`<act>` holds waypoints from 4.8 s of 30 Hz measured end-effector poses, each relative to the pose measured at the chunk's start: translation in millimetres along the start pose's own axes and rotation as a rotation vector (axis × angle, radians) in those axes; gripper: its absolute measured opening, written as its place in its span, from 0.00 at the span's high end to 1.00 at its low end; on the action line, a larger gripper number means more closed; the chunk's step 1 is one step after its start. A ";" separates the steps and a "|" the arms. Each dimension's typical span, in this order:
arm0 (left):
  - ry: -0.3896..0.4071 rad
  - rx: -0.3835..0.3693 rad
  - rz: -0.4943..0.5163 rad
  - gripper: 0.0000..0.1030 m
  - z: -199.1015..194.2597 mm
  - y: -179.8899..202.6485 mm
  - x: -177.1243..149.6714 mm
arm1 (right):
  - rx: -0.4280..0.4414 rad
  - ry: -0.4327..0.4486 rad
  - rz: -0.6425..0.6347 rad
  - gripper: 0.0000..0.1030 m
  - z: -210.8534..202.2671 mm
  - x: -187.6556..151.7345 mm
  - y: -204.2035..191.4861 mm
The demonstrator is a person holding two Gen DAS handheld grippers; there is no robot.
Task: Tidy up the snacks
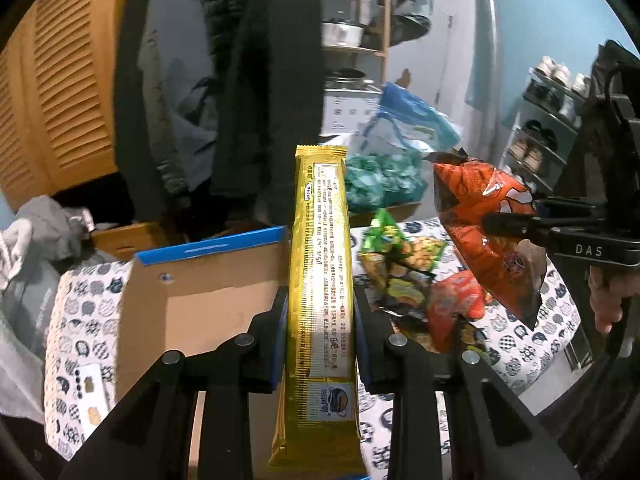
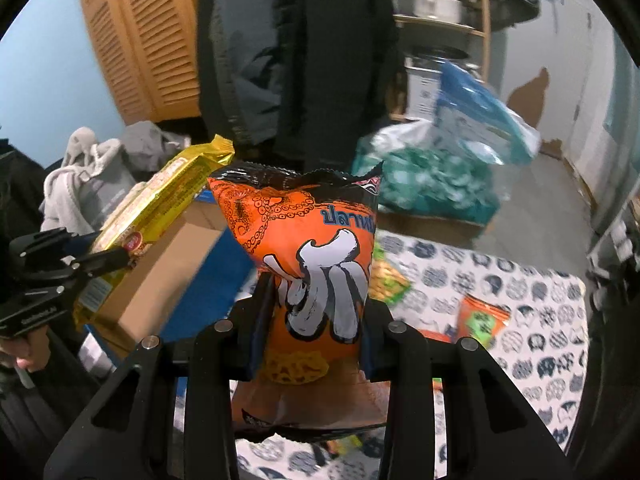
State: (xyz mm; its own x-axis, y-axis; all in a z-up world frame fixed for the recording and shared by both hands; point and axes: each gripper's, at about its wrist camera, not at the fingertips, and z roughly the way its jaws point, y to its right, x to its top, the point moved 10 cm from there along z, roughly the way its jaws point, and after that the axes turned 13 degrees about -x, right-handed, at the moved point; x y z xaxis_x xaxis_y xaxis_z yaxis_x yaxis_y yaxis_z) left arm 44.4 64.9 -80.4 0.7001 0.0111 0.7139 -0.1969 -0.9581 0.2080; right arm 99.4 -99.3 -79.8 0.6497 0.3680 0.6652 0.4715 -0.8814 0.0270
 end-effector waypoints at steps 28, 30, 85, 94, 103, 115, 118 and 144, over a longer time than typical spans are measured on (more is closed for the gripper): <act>-0.041 0.145 -0.204 0.71 -30.6 -127.5 -56.1 | 0.153 -0.101 -0.217 0.66 65.6 24.2 -184.7; -0.056 0.143 -0.235 0.71 -29.2 -132.1 -59.7 | 0.158 -0.118 -0.217 0.65 69.1 22.0 -188.5; -0.050 0.076 0.009 0.31 17.8 17.3 3.1 | -0.014 -0.047 0.070 0.27 3.7 -20.2 15.0; -0.075 0.065 0.046 0.31 38.5 43.7 7.1 | -0.061 -0.050 0.141 0.27 -4.1 -36.3 62.1; -0.079 0.080 0.036 0.22 55.2 53.8 11.1 | -0.113 -0.042 0.206 0.25 -11.8 -51.8 105.0; -0.152 0.065 0.019 0.21 94.1 53.6 9.3 | -0.184 -0.077 0.230 0.25 -6.3 -72.1 152.7; -0.180 0.049 0.005 0.21 108.8 54.8 6.4 | -0.201 -0.095 0.235 0.25 -0.7 -78.0 164.4; -0.414 -0.018 0.046 0.21 232.8 67.6 -26.6 | -0.255 -0.316 0.262 0.25 112.8 -110.4 216.3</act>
State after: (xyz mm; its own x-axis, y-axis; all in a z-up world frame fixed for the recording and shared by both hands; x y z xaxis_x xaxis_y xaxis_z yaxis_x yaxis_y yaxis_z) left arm 172.2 -66.8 -240.9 0.9065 -0.1511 0.3942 -0.2436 -0.9498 0.1962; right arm 196.8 -297.2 -231.5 0.8952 0.1613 0.4154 0.1325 -0.9864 0.0975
